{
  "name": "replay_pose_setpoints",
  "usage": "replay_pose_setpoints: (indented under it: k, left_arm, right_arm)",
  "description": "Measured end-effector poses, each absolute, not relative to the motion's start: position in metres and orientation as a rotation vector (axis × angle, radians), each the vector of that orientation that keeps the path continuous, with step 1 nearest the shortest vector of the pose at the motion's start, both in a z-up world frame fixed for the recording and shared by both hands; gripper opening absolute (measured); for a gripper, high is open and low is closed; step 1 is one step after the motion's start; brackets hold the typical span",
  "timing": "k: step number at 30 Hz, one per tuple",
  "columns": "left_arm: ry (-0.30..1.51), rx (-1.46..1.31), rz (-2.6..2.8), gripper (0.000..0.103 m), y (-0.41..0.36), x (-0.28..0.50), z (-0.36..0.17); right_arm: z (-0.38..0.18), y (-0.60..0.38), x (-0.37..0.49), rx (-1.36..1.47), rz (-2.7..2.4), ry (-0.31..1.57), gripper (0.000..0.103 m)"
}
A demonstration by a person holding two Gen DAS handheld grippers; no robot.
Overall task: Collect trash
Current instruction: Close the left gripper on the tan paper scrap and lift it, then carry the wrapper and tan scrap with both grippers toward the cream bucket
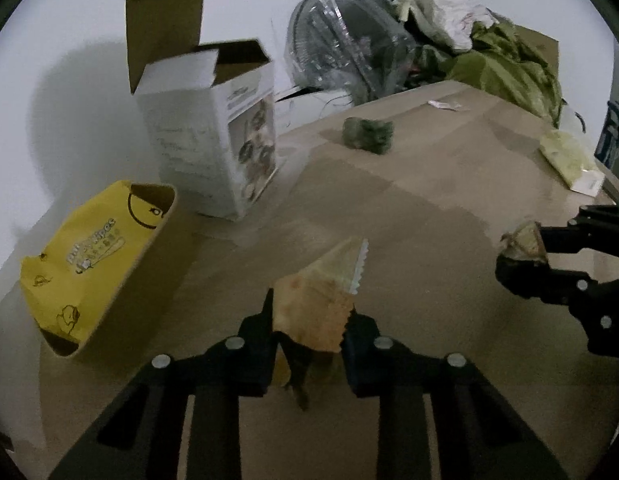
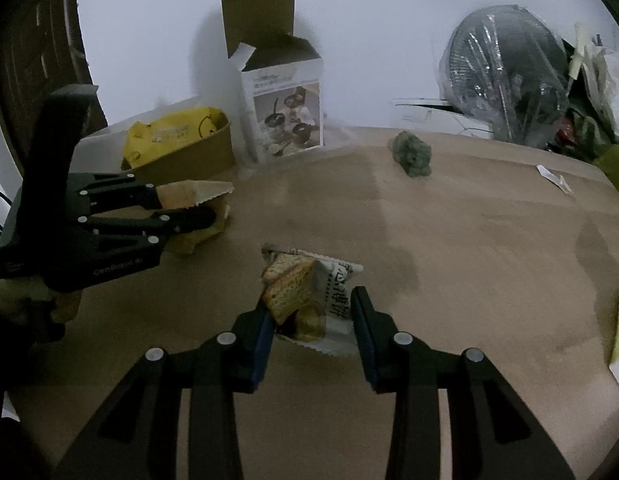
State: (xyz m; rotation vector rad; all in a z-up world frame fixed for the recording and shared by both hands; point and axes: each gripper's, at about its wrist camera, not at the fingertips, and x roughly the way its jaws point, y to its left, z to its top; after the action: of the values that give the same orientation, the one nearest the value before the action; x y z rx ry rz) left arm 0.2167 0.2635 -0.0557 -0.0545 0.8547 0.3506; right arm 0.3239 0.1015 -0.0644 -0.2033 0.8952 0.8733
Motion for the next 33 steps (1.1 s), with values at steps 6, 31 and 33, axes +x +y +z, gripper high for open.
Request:
replay_pose_setpoints:
  k: [6, 31, 33]
  left_arm:
    - [0.804, -0.058, 0.327, 0.024, 0.235, 0.197, -0.036]
    - [0.731, 0.013, 0.113, 0.024, 0.13, 0.158, -0.007]
    - [0.727, 0.017, 0.101, 0.024, 0.124, 0.157, -0.006]
  right_arm:
    - [-0.059, 0.077, 0.307, -0.172, 0.846, 0.895, 0.035]
    - [-0.043, -0.004, 0.239, -0.14, 0.724, 0.896, 0.035]
    - [-0.042, -0.009, 0.235, -0.136, 0.713, 0.896, 0.035]
